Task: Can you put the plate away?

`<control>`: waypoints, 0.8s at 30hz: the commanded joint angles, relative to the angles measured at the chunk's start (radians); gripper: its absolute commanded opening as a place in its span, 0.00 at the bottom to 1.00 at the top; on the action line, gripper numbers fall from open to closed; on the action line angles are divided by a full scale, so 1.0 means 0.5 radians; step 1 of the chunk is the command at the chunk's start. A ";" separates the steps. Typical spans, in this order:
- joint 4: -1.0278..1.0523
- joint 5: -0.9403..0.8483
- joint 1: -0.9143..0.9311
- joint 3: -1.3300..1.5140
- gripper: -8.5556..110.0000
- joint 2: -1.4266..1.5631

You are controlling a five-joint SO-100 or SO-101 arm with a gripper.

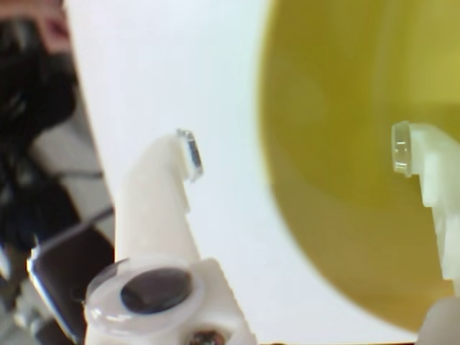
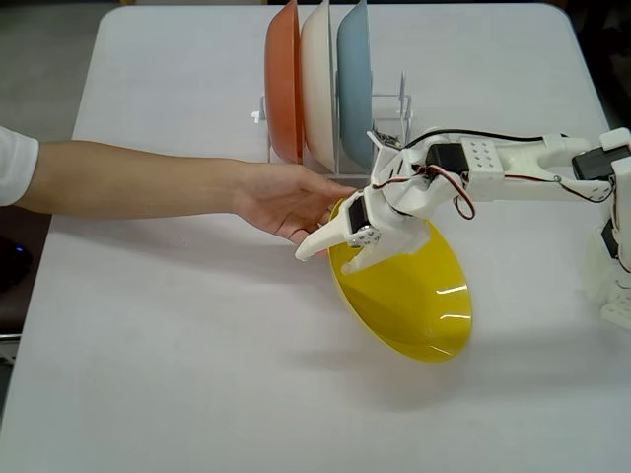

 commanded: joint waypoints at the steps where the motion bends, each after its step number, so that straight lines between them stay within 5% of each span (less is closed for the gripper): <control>1: 0.071 0.138 -0.012 -0.138 0.32 0.028; 7: 0.199 0.341 -0.015 -0.212 0.07 0.046; 24: 0.273 -0.132 0.018 -0.558 0.07 0.893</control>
